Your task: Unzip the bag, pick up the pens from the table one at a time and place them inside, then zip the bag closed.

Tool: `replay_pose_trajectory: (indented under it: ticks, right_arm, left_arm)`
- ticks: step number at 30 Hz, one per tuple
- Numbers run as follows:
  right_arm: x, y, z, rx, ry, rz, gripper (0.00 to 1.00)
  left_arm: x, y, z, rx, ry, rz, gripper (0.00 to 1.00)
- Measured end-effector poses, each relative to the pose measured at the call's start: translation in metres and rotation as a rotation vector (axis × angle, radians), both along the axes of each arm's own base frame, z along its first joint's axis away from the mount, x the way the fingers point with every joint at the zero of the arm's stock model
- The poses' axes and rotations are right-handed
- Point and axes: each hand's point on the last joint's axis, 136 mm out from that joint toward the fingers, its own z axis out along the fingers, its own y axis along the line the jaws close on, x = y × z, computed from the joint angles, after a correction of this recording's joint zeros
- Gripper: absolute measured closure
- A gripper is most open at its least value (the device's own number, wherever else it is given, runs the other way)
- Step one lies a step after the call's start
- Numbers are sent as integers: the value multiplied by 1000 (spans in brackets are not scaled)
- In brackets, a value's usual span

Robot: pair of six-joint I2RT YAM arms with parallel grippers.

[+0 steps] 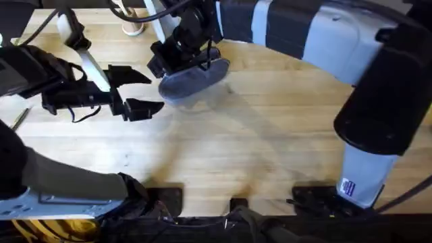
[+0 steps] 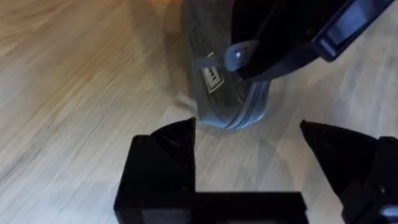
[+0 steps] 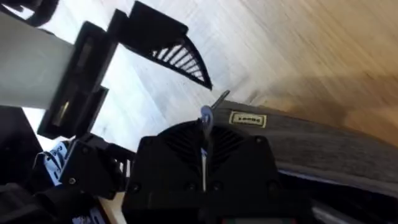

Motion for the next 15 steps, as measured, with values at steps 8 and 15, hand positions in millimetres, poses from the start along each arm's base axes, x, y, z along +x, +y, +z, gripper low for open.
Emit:
replay_pose_trajectory:
  ticks: [8, 15]
  right_arm:
    - [0, 0, 0, -1, 1, 0, 973]
    - [0, 0, 0, -1, 1, 0, 972]
  left_arm:
    - [8, -41, -3, -21, -51, -144, 7]
    - [12, -51, 1, -31, -90, -175, 123]
